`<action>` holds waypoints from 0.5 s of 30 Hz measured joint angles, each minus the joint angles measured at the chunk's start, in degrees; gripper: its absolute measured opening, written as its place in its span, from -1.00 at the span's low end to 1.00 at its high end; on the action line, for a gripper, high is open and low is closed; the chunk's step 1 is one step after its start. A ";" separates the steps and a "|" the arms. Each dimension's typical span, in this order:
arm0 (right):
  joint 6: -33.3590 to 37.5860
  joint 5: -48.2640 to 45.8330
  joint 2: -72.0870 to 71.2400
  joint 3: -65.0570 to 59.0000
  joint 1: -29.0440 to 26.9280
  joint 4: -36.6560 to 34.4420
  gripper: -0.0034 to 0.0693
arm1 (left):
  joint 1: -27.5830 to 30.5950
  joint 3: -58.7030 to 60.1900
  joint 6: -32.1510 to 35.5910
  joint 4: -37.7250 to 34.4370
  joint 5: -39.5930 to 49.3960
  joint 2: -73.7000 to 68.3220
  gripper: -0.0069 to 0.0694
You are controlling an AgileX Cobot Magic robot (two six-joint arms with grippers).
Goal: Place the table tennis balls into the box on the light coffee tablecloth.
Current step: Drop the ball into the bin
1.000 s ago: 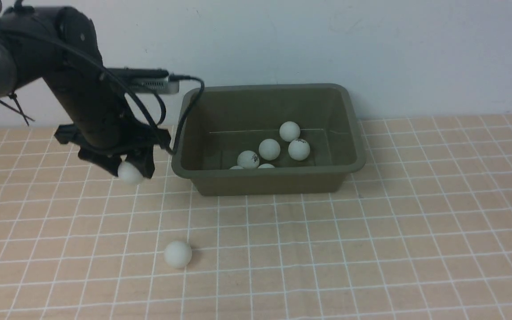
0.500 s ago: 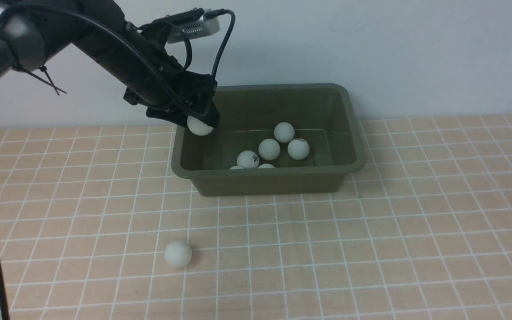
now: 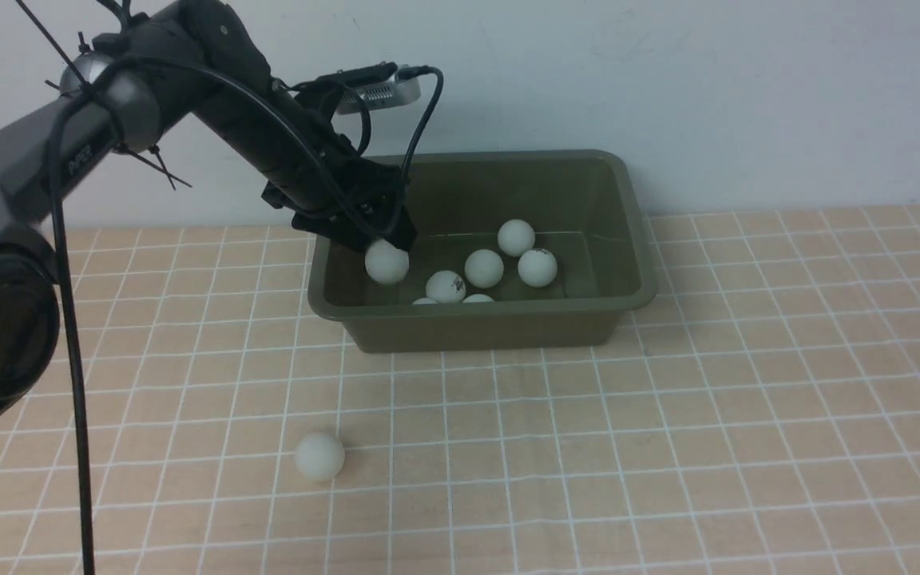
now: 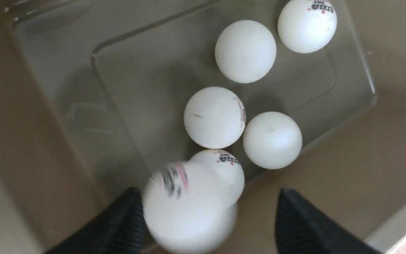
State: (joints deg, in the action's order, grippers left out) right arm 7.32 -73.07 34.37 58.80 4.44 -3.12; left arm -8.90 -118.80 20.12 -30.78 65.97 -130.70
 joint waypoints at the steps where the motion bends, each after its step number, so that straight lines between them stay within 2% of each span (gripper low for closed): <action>1: 0.00 0.00 0.00 0.00 0.00 0.00 -0.96 | 0.00 0.00 0.16 0.00 0.00 0.01 0.35; 4: 0.00 0.07 0.00 0.00 0.00 0.00 -0.96 | 0.00 -0.04 0.57 -0.04 0.06 0.01 0.44; 15: 0.00 0.07 0.00 0.00 0.00 -0.02 -0.96 | 0.00 -1.28 -1.00 1.53 4.11 5.84 0.46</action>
State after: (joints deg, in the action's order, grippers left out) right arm 7.32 -73.01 34.37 58.80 4.44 -3.14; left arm -8.90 -120.08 19.12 -29.25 70.08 -124.86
